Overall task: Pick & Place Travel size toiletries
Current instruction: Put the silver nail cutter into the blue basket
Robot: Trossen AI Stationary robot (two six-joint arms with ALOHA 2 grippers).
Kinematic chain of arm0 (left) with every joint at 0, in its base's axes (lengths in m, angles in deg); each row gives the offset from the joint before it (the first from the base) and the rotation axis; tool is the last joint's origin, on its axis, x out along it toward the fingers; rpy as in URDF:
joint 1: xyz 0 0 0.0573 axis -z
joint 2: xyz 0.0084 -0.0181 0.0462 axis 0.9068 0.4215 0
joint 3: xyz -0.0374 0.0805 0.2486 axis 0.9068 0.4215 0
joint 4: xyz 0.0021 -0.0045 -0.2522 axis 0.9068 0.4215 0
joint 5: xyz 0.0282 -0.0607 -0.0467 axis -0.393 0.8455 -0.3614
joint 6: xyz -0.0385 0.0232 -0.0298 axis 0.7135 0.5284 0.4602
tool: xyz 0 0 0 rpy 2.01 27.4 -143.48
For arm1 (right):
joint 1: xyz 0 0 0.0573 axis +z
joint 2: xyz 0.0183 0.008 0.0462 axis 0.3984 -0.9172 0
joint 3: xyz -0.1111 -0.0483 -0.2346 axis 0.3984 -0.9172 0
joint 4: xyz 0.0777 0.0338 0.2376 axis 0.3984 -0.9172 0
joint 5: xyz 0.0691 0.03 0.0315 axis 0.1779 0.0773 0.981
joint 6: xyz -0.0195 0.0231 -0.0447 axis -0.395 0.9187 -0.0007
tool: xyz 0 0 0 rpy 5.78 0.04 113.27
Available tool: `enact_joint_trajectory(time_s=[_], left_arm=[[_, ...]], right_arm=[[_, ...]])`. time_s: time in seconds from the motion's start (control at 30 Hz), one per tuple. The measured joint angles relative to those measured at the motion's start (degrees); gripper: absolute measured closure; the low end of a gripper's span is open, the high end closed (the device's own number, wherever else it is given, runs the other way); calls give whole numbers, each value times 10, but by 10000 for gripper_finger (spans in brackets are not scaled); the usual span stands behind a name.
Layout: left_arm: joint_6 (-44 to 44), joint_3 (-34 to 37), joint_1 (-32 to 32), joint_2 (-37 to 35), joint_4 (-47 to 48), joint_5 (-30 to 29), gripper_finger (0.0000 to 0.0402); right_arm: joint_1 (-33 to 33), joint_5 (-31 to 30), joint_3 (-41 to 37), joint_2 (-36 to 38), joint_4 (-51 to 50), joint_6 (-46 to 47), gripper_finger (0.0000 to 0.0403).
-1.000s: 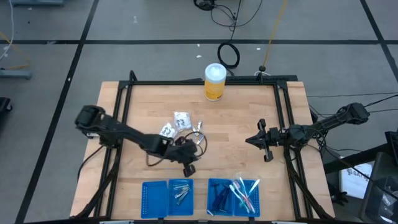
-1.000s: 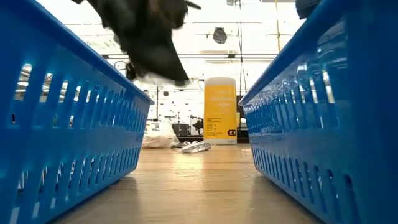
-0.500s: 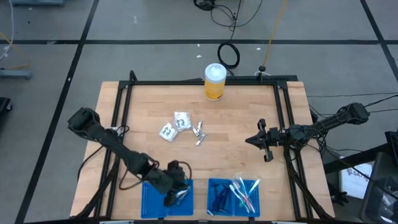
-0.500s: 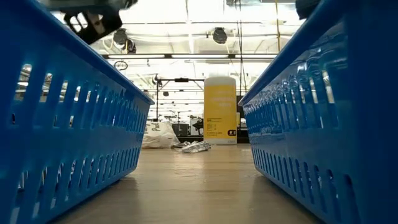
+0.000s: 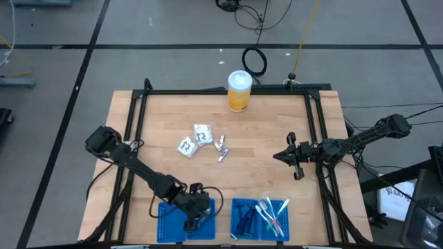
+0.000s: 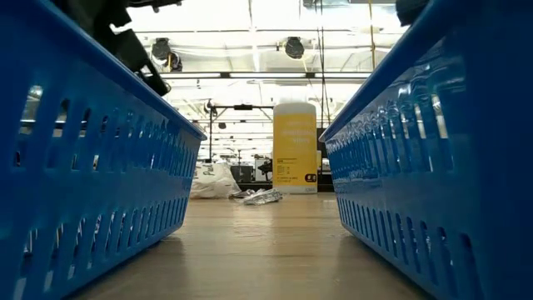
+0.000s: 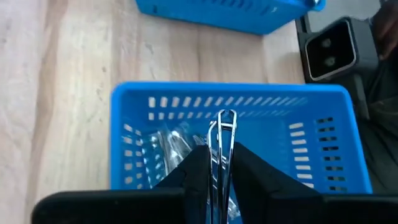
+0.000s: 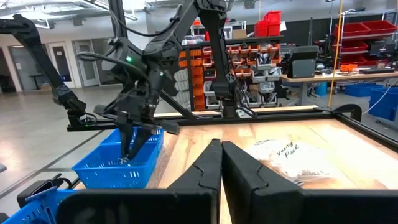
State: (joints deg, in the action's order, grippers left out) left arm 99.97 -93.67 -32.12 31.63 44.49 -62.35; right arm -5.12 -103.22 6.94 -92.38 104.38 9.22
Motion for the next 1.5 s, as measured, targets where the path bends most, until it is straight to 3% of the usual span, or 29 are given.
enact_joint_trajectory(time_s=[0.2,0.6,1.33,1.5], left_arm=[[9,0,-16,0,-2,0,361],[48,0,-25,0,2,1,321],[100,-1,-27,-1,-17,-10,318],[62,-1,-43,-10,-13,51,318]], right_arm=[[0,0,0,0,0,0,399],[0,0,0,0,0,0,399],[0,0,0,0,0,0,399],[0,0,0,0,0,0,398]])
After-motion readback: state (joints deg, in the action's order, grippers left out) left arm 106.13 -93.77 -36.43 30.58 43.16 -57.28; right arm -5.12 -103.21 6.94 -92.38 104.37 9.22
